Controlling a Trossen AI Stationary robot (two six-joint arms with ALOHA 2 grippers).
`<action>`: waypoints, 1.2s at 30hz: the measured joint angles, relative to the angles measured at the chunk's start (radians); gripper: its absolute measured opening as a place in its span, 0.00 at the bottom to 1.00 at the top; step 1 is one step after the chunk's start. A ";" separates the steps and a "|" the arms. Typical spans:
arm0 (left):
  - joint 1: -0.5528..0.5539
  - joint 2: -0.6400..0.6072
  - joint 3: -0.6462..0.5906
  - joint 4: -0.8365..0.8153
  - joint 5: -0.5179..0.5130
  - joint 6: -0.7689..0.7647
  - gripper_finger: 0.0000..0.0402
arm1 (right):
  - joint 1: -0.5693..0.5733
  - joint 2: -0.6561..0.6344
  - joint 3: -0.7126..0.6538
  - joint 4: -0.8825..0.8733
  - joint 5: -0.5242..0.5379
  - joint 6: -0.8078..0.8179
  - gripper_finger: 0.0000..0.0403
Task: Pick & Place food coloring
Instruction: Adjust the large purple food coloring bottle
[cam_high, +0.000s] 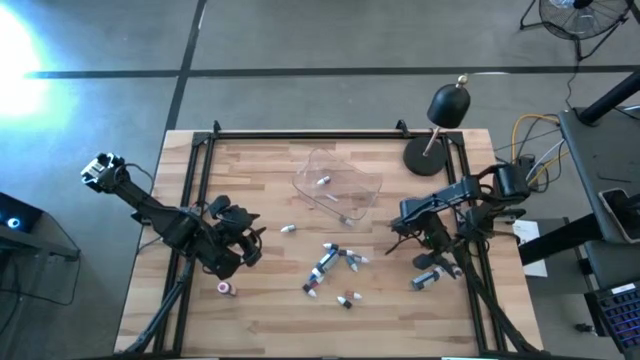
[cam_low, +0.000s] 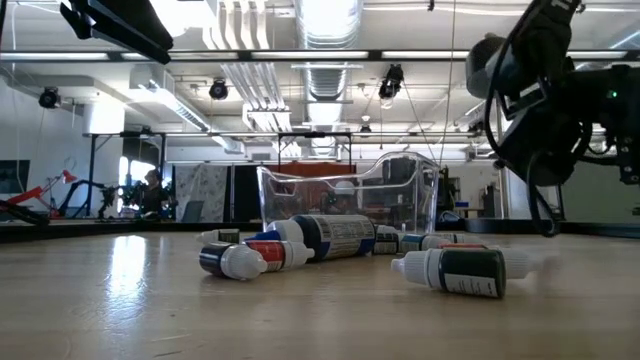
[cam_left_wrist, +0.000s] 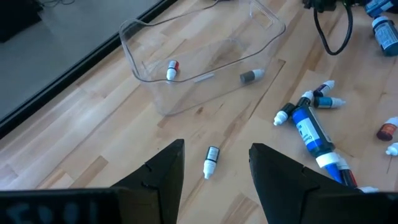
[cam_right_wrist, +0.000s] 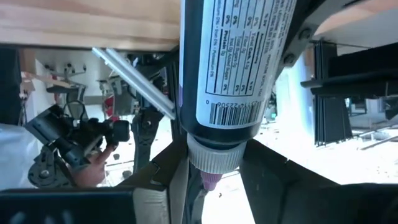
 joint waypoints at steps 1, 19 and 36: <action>-0.001 0.000 0.000 0.000 0.000 -0.001 0.39 | 0.000 0.000 -0.011 0.018 0.000 0.008 0.30; -0.002 0.000 0.000 0.004 0.004 0.000 0.39 | 0.000 -0.008 -0.013 -0.084 -0.081 -0.041 0.29; -0.002 0.000 0.000 0.004 -0.009 0.044 0.39 | 0.227 -0.053 0.082 -0.032 -0.269 0.100 0.29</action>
